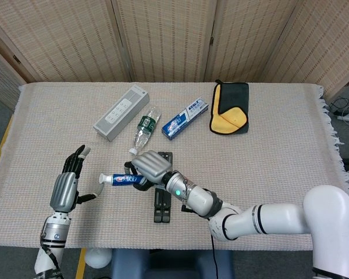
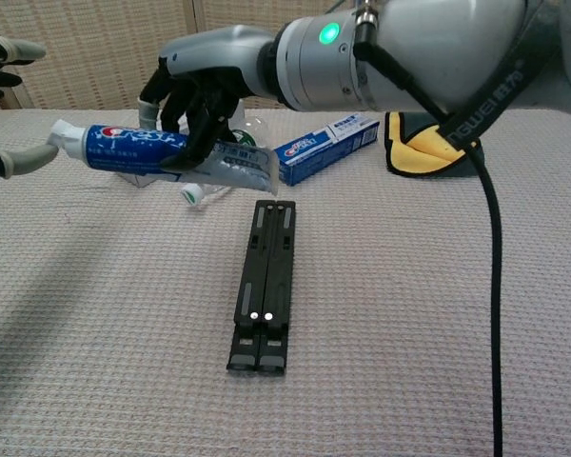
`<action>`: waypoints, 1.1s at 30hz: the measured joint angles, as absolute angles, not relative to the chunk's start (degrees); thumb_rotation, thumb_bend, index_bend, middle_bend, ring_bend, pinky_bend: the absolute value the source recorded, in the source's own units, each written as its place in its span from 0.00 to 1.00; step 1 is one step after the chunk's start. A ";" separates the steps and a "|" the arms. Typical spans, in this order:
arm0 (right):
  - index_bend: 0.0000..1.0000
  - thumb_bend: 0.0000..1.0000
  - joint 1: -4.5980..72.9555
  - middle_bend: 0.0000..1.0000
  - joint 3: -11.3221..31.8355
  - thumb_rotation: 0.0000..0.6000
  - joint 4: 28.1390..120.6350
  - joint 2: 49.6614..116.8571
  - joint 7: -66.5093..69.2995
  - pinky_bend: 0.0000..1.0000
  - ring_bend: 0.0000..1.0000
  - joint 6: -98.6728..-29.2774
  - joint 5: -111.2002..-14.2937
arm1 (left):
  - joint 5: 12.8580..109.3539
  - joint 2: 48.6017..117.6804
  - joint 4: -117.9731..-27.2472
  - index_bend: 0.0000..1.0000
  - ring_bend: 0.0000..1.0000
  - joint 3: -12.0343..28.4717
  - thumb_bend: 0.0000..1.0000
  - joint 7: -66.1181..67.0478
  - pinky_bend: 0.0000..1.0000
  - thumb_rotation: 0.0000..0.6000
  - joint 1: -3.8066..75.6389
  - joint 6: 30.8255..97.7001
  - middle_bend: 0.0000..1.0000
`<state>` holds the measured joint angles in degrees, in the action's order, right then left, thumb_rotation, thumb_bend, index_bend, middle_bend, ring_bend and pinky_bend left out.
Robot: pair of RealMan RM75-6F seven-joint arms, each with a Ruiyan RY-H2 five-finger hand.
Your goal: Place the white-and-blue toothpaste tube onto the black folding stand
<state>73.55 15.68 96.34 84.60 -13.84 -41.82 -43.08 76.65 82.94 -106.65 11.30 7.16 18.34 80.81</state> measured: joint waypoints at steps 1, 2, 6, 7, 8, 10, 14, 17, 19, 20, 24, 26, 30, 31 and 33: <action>0.87 0.80 73.59 0.73 15.62 1.00 96.31 84.62 -13.87 0.66 0.78 -41.84 -43.05 | 76.60 82.94 -106.66 0.00 0.00 11.37 0.36 7.12 0.00 1.00 18.35 80.84 0.00; 0.87 0.80 73.62 0.73 15.59 1.00 96.29 84.64 -13.89 0.66 0.78 -41.86 -43.01 | 76.59 82.95 -106.67 0.00 0.00 11.39 0.37 7.09 0.00 1.00 18.36 80.88 0.00; 0.87 0.81 73.71 0.73 15.46 1.00 96.21 84.72 -13.96 0.66 0.77 -42.06 -42.96 | 76.50 82.96 -106.65 0.00 0.00 11.41 0.37 7.03 0.00 1.00 18.38 80.89 0.00; 0.87 0.81 73.72 0.73 15.42 1.00 96.21 84.72 -13.99 0.66 0.77 -42.13 -42.94 | 76.44 82.97 -106.65 0.00 0.00 11.42 0.37 7.02 0.00 1.00 18.39 80.87 0.00; 0.87 0.81 73.73 0.73 15.39 1.00 96.22 84.72 -13.99 0.66 0.77 -42.17 -42.89 | 76.39 82.98 -106.63 0.00 0.00 11.44 0.37 7.05 0.00 1.00 18.39 80.89 0.00; 0.87 0.81 73.76 0.73 15.36 1.00 96.16 84.74 -13.97 0.66 0.77 -42.22 -42.87 | 76.32 82.96 -106.62 0.00 0.00 11.47 0.37 7.02 0.00 1.00 18.40 80.90 0.00; 0.87 0.81 73.78 0.73 15.32 1.00 96.10 84.75 -13.93 0.66 0.77 -42.30 -42.89 | 76.16 82.86 -106.60 0.00 0.00 11.47 0.37 7.06 0.00 1.00 18.36 80.95 0.00; 0.87 0.81 73.87 0.73 15.27 1.00 96.06 84.84 -13.98 0.66 0.77 -42.35 -42.78 | 76.03 82.84 -106.53 0.00 0.00 11.51 0.37 6.97 0.00 1.00 18.33 81.00 0.00; 0.87 0.81 73.91 0.73 15.23 1.00 96.01 84.93 -14.01 0.66 0.77 -42.40 -42.78 | 75.99 82.85 -106.47 0.00 0.00 11.51 0.37 6.91 0.00 1.00 18.30 81.04 0.00; 0.87 0.81 73.93 0.73 15.24 1.00 96.01 84.92 -13.99 0.66 0.77 -42.40 -42.72 | 75.96 82.86 -106.46 0.00 0.00 11.55 0.37 6.91 0.00 1.00 18.30 81.08 0.00; 0.87 0.81 74.03 0.73 15.16 1.00 95.91 84.94 -14.11 0.66 0.77 -42.41 -42.54 | 75.85 82.82 -106.48 0.00 0.00 11.67 0.37 6.69 0.00 1.00 18.30 81.12 0.00; 0.87 0.81 74.06 0.73 15.08 1.00 95.77 85.00 -14.15 0.66 0.77 -42.46 -42.41 | 75.85 82.79 -106.45 0.00 0.00 11.67 0.37 6.74 0.00 1.00 18.27 81.19 0.00; 0.87 0.81 74.21 0.73 14.95 1.00 95.49 85.09 -14.25 0.66 0.77 -42.29 -41.95 | 75.88 82.71 -106.51 0.00 0.00 11.71 0.37 6.68 0.00 1.00 18.23 81.34 0.00; 0.87 0.81 74.26 0.73 14.93 1.00 95.44 85.12 -14.28 0.66 0.77 -42.25 -41.90 | 75.85 82.70 -106.52 0.00 0.00 11.80 0.37 6.66 0.00 1.00 18.23 81.41 0.00; 0.87 0.81 74.38 0.73 14.95 1.00 95.44 85.16 -14.32 0.66 0.77 -42.19 -41.81 | 75.85 82.71 -106.56 0.00 0.00 11.82 0.38 6.62 0.00 1.00 18.24 81.42 0.00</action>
